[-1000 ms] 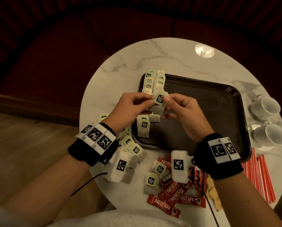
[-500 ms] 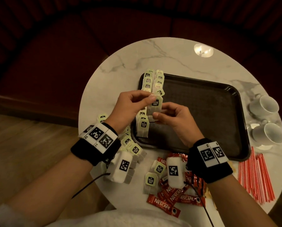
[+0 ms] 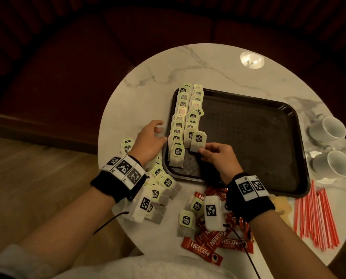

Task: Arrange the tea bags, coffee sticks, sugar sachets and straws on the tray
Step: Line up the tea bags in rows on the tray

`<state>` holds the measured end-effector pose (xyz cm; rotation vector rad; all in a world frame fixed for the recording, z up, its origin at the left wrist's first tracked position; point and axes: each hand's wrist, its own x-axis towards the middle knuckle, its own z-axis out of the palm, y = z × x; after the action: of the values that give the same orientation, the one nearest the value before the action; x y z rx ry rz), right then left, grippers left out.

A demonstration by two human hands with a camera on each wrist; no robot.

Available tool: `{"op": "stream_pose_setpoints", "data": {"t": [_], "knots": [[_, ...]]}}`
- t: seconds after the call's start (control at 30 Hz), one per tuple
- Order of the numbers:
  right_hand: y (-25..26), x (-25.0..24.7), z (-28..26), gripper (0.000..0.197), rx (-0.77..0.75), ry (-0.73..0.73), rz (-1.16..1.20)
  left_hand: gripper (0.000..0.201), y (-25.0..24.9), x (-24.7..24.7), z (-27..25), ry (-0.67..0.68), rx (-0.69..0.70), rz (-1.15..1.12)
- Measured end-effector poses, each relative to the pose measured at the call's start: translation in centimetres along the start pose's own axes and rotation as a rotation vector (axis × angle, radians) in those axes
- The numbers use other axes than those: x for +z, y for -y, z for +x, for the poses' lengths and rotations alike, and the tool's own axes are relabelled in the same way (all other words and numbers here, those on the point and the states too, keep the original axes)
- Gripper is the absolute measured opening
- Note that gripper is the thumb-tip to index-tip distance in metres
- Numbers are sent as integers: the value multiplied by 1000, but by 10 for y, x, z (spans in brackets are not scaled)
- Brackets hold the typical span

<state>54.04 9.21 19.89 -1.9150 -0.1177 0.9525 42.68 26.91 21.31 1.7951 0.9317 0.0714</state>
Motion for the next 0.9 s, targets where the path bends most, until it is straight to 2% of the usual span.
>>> {"op": "stream_pose_setpoints", "data": {"t": [0.27, 0.5, 0.77, 0.9], "knots": [[-1, 10, 6, 18, -81, -81, -199, 49, 10, 6, 1, 80, -16, 132], [7, 11, -1, 28, -136, -70, -352, 50, 10, 6, 1, 96, -13, 159], [7, 9, 1, 31, -156, -30, -384, 46, 11, 5, 1, 77, 3, 174], [8, 5, 5, 31, -132, -35, -300, 45, 9, 3, 1, 72, 4, 164]]}}
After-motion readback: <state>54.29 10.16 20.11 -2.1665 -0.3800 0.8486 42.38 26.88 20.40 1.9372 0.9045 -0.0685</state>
